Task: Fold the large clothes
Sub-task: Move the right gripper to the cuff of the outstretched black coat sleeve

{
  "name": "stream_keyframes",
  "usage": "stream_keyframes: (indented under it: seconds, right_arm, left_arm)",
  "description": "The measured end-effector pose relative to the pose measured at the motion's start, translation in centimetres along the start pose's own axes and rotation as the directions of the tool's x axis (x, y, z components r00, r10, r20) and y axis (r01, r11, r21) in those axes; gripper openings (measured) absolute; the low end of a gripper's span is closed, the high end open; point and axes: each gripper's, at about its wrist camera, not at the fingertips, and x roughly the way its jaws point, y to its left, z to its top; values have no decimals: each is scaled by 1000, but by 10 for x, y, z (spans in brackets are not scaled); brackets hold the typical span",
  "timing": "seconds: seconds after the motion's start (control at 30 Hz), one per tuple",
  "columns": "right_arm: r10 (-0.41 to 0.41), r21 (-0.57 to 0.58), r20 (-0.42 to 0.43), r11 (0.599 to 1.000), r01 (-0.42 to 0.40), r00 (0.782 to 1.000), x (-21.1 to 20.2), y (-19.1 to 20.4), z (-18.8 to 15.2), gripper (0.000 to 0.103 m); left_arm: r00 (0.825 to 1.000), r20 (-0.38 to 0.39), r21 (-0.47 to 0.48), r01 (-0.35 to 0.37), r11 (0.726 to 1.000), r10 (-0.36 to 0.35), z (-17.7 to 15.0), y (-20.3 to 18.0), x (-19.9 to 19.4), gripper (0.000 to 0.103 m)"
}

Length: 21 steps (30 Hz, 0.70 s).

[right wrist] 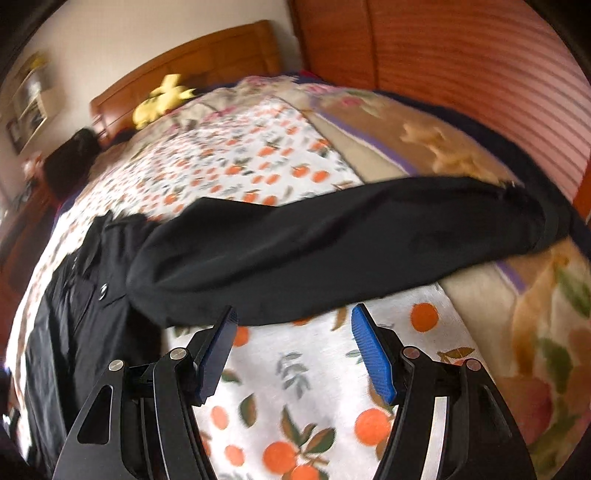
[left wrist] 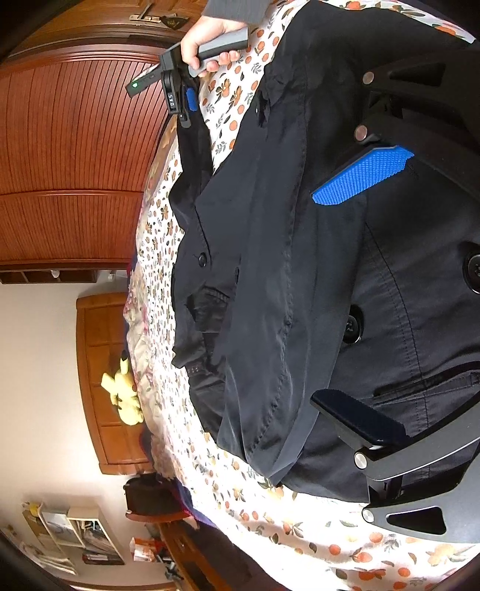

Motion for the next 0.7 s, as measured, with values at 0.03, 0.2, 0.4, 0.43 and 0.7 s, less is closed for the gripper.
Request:
stream_keyframes:
  seconds: [0.03, 0.2, 0.4, 0.43, 0.7]
  right_arm:
    - [-12, 17, -8, 1000, 12, 1000, 4, -4, 1, 62]
    - [-3, 107, -22, 994, 5, 1000, 17, -23, 6, 62]
    - [-36, 237, 0, 971, 35, 999, 23, -49, 18, 55]
    - [-33, 272, 10, 962, 29, 999, 24, -55, 20, 54]
    - [-90, 299, 55, 952, 69, 994, 21, -62, 34, 6]
  left_arm:
    - [1000, 0, 0, 1, 1000, -1, 0, 0, 0, 101]
    - [1000, -1, -2, 4, 1000, -4, 0, 0, 0, 101]
    - [1000, -2, 2, 3, 1000, -3, 0, 0, 0, 101]
    - [1000, -1, 2, 3, 1000, -3, 0, 0, 0, 101]
    - [1000, -3, 3, 4, 1000, -4, 0, -2, 0, 101]
